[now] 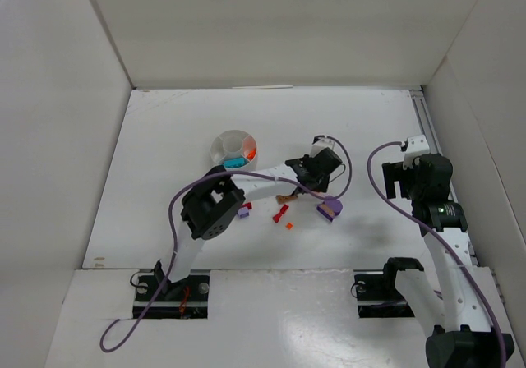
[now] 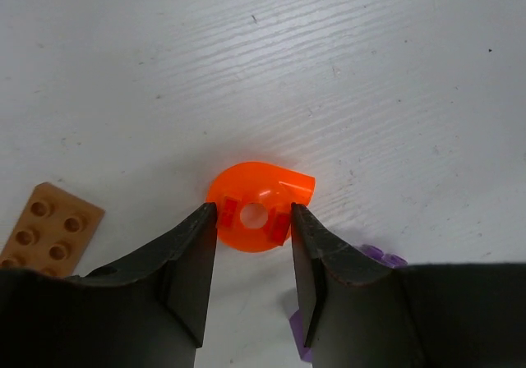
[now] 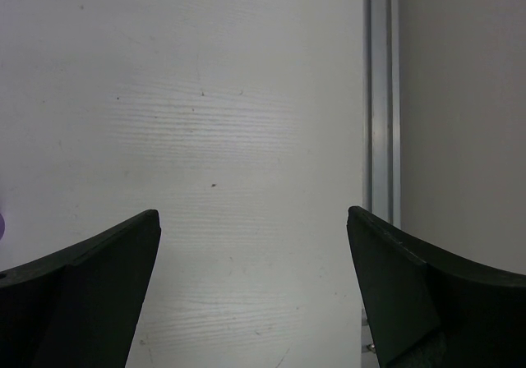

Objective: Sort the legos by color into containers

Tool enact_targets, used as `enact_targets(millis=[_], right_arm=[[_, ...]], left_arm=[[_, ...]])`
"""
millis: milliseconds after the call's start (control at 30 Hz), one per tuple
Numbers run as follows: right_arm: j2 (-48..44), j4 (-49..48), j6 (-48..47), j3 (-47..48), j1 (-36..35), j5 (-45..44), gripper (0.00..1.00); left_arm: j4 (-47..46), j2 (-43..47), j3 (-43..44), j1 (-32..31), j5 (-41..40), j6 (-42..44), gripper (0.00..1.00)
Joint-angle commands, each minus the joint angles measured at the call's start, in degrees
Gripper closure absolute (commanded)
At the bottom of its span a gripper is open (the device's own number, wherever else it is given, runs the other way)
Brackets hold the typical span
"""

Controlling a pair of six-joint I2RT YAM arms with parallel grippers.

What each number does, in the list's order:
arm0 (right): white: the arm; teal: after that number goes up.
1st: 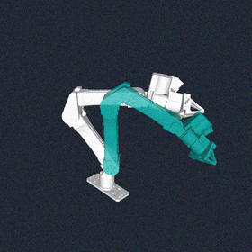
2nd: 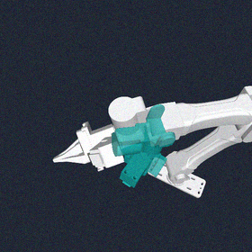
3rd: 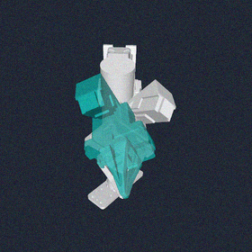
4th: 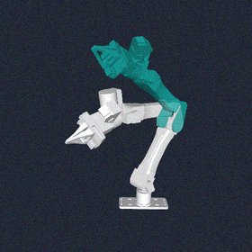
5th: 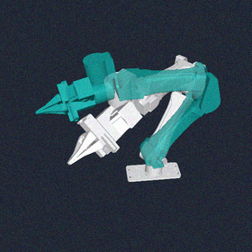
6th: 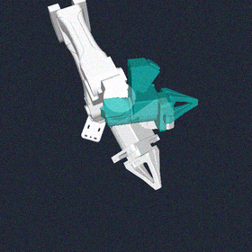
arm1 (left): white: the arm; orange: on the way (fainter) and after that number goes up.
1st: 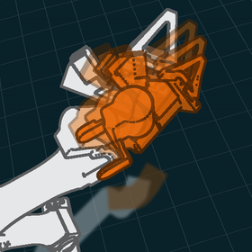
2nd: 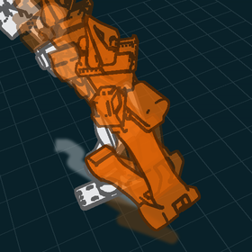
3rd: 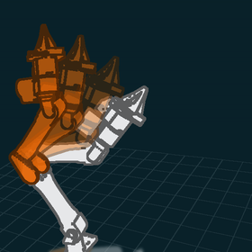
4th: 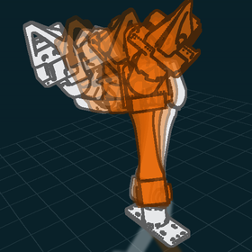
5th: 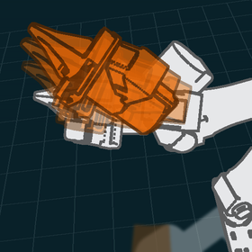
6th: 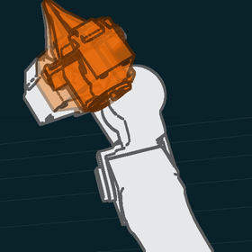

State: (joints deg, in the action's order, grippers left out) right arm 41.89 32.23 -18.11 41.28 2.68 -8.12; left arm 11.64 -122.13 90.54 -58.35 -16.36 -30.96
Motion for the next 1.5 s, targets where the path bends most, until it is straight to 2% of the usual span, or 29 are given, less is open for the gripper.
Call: enact_targets(millis=[0, 200, 400, 467, 533, 700, 833, 1167, 1467], right_arm=[[-0.84, -2.78, -0.08, -0.06, 0.05, 0.39, 0.00], [-0.84, -2.78, -0.61, -0.06, 0.05, 0.39, 0.00], [-0.32, -2.78, -0.61, -0.06, 0.05, 0.39, 0.00], [-0.32, -3.31, -0.61, -0.06, 0.05, 0.39, 0.00], [-0.32, -3.31, -0.61, -0.06, 0.05, 0.39, 0.00], [0.21, -3.31, -0.61, -0.06, 0.05, -0.14, 0.00], [0.21, -3.31, -0.61, -0.06, 0.05, -0.14, 0.00], [0.74, -3.31, -0.61, -0.06, 0.05, -0.14, 0.00], [0.74, -3.84, -0.61, -0.06, 0.05, -0.14, 0.00]], left_arm=[[1.63, 8.74, -0.19, 0.95, -5.60, -0.15, 0.86], [2.25, 16.11, -3.44, 5.60, -8.86, -1.91, 0.86], [1.11, 22.19, -9.24, 14.48, -8.86, -6.03, 0.86], [3.47, 22.98, -9.24, 16.59, -12.62, -6.92, 0.85], [5.93, 22.99, -8.11, 17.12, -16.32, -8.85, 0.84], [20.86, 18.69, 0.05, 17.13, -29.66, -14.56, 0.82], [27.90, 15.43, 4.11, 17.13, -33.03, -17.29, 0.82], [30.46, 14.37, 4.64, 17.13, -34.88, -17.99, 0.77], [27.56, 14.37, 4.64, 14.67, -34.88, -13.69, 0.74]])
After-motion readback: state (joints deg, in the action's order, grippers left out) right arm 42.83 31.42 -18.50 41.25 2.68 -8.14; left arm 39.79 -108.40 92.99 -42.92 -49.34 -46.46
